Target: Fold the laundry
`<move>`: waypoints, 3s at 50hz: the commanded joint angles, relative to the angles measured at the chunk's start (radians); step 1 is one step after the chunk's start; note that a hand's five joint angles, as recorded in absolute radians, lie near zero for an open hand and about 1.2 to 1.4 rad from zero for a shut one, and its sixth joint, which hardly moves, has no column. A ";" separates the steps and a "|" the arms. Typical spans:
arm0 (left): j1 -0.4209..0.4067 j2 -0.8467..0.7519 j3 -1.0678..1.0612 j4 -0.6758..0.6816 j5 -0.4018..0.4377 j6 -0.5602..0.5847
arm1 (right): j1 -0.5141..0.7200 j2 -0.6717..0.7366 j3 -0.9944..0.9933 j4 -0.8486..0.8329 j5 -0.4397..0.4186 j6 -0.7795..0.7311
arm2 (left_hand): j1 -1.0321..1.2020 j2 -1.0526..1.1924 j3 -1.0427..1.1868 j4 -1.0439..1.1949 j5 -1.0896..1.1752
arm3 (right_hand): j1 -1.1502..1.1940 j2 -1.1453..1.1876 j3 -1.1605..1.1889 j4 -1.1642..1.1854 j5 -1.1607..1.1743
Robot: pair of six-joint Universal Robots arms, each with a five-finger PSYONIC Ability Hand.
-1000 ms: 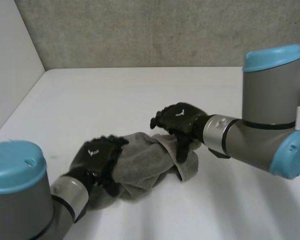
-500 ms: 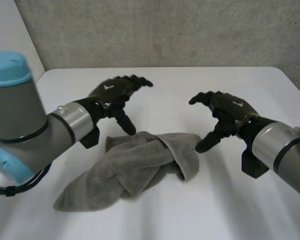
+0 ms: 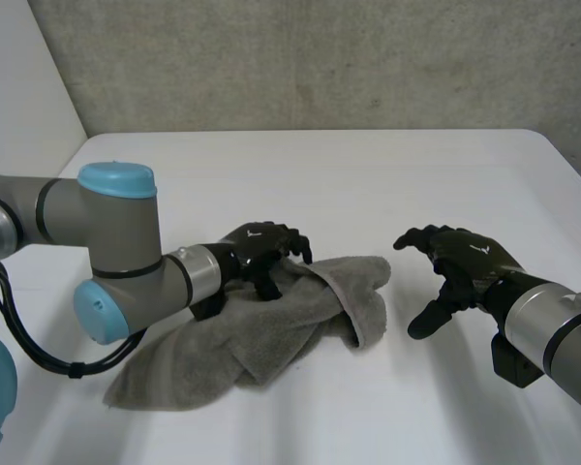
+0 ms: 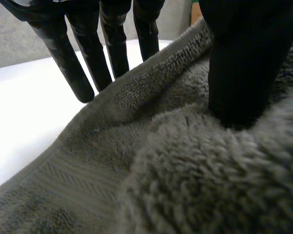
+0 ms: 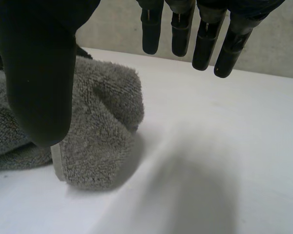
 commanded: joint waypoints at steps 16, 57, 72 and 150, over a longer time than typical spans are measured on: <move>0.017 0.165 -0.104 0.001 -0.016 0.017 | 0.173 0.432 -0.304 -0.027 0.089 0.196 | 0.859 0.857 0.865 0.865 0.867 | 0.095 0.055 0.079 0.076 0.077; 0.046 0.544 -0.536 0.651 -0.401 0.222 | 0.325 0.452 -0.782 -0.115 0.132 -0.635 | 0.859 0.857 0.865 0.865 0.867 | 1.140 1.099 1.123 1.120 1.122; -0.025 0.400 -0.796 0.647 -0.398 0.279 | 0.308 0.581 -0.602 0.131 0.130 -0.657 | 0.566 0.564 0.572 0.572 0.574 | 1.140 1.099 1.123 1.120 1.122; 0.110 0.633 -0.801 0.665 -0.345 0.040 | 0.279 0.481 -0.766 0.350 0.018 -0.465 | 0.859 0.857 0.865 0.865 0.867 | 0.431 0.391 0.415 0.412 0.413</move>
